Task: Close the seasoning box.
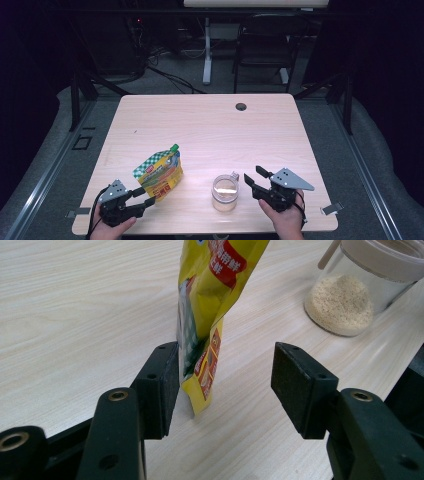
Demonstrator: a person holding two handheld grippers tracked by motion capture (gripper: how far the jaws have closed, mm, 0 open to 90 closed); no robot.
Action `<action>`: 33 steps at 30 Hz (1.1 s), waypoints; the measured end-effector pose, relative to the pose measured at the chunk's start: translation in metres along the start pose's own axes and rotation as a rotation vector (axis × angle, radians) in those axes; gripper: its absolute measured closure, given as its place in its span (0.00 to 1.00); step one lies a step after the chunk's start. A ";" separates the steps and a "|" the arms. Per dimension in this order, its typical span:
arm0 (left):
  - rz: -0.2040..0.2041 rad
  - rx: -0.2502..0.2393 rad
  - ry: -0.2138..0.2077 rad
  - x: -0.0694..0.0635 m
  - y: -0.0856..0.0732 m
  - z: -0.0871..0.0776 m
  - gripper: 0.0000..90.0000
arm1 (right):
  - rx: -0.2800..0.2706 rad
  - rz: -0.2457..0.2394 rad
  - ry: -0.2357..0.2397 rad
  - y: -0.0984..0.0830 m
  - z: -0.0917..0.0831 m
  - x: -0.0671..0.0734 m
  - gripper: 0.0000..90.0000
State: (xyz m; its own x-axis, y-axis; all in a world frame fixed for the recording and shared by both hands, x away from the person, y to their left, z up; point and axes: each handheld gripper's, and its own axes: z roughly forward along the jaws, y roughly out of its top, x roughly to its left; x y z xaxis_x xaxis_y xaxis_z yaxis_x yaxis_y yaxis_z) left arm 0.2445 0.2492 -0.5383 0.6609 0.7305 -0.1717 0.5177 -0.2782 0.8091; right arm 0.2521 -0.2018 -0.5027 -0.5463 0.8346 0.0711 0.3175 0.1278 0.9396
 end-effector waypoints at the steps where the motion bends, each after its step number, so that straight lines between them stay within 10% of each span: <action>1: 0.000 -0.001 0.002 0.000 0.000 0.000 0.50 | 0.001 0.002 -0.003 0.000 -0.001 0.000 0.54; 18: -0.056 -0.030 0.003 0.003 0.011 -0.007 0.48 | -0.018 0.062 -0.047 0.003 -0.012 -0.018 0.52; 33: -0.025 0.024 0.017 -0.002 0.013 -0.007 0.46 | 0.007 0.098 -0.068 0.001 -0.015 -0.031 0.51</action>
State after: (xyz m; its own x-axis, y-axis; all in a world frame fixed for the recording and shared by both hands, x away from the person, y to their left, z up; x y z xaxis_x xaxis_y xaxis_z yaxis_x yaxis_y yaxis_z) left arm 0.2461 0.2486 -0.5238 0.6385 0.7479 -0.1816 0.5465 -0.2745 0.7912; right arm 0.2573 -0.2355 -0.4989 -0.4587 0.8777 0.1389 0.3721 0.0477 0.9270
